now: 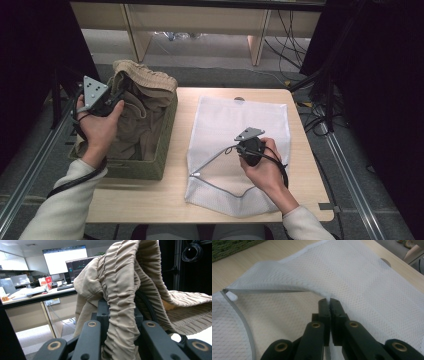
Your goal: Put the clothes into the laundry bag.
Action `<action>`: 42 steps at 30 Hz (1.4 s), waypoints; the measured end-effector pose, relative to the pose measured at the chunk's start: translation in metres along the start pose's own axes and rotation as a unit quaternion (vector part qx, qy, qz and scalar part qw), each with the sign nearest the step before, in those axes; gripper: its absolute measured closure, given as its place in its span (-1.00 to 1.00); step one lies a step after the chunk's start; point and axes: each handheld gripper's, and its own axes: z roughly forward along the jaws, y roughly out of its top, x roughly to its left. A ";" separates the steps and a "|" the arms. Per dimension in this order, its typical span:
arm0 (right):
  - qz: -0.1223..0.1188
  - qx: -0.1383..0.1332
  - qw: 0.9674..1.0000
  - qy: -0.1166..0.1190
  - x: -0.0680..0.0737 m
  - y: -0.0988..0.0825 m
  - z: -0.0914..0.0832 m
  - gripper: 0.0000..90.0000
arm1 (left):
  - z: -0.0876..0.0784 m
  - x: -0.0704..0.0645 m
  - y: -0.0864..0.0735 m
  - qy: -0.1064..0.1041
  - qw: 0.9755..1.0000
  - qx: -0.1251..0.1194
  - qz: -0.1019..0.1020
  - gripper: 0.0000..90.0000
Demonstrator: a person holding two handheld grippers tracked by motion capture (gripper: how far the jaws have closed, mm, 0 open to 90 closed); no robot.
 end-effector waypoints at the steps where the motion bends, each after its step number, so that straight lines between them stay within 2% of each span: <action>1: -0.002 0.000 1.000 0.000 0.000 0.000 0.000 0.99 | 0.000 0.000 0.000 -0.001 1.000 -0.001 0.000 0.72; 4: -0.002 -0.002 1.000 -0.001 0.000 0.000 0.001 0.99 | 0.000 -0.001 0.000 -0.002 1.000 -0.004 0.000 0.72; 5: 0.010 0.001 1.000 -0.001 0.001 -0.001 0.000 0.99 | -0.001 -0.001 0.001 -0.003 1.000 -0.006 0.001 0.72; 6: 0.011 0.000 1.000 -0.001 0.001 -0.001 0.000 0.99 | -0.001 -0.001 0.001 -0.004 1.000 -0.006 0.001 0.72; 9: 0.011 0.000 1.000 -0.002 0.001 -0.001 0.001 0.99 | -0.002 -0.003 0.003 -0.010 1.000 -0.015 0.006 0.72; 10: 0.003 -0.001 1.000 -0.001 -0.001 -0.001 0.001 0.99 | -0.002 -0.004 0.004 -0.011 1.000 -0.019 0.006 0.72; 12: 0.001 -0.002 1.000 0.000 -0.001 -0.001 0.001 0.99 | -0.003 -0.004 0.006 -0.015 1.000 -0.021 0.007 0.72; 18: -0.001 -0.001 1.000 0.000 -0.002 -0.001 0.001 0.99 | -0.007 -0.010 0.012 -0.033 0.999 -0.041 0.015 0.72; 20: 0.008 0.002 1.000 0.002 -0.001 -0.001 0.001 0.99 | -0.010 -0.012 0.015 -0.045 0.998 -0.046 0.016 0.72; 24: 0.005 0.000 1.000 0.001 -0.002 -0.001 0.001 0.99 | -0.016 -0.016 0.021 -0.060 0.996 -0.062 0.007 0.72; 29: 0.007 0.002 1.000 0.002 -0.002 -0.002 0.001 0.99 | -0.023 -0.016 0.029 -0.078 0.993 -0.083 -0.011 0.72; 30: -0.006 -0.001 1.000 -0.004 -0.003 -0.002 0.001 0.99 | -0.024 -0.017 0.030 -0.085 0.993 -0.086 -0.012 0.72; 31: 0.006 0.002 1.000 0.001 -0.002 -0.002 0.001 0.99 | -0.026 -0.017 0.032 -0.090 0.992 -0.090 -0.013 0.72; 34: 0.005 0.001 1.000 0.003 -0.002 -0.002 0.001 0.99 | -0.032 -0.021 0.037 -0.105 0.989 -0.101 -0.007 0.73; 36: 0.017 0.004 1.000 0.007 -0.001 -0.002 0.001 0.99 | -0.036 -0.025 0.040 -0.114 0.988 -0.107 -0.001 0.73; 40: 0.007 0.001 1.000 0.002 -0.002 -0.002 0.002 0.99 | -0.042 -0.031 0.047 -0.135 0.983 -0.124 -0.003 0.73; 42: 0.016 0.003 1.000 0.001 -0.002 -0.003 0.002 0.99 | -0.045 -0.033 0.050 -0.147 0.981 -0.123 -0.002 0.73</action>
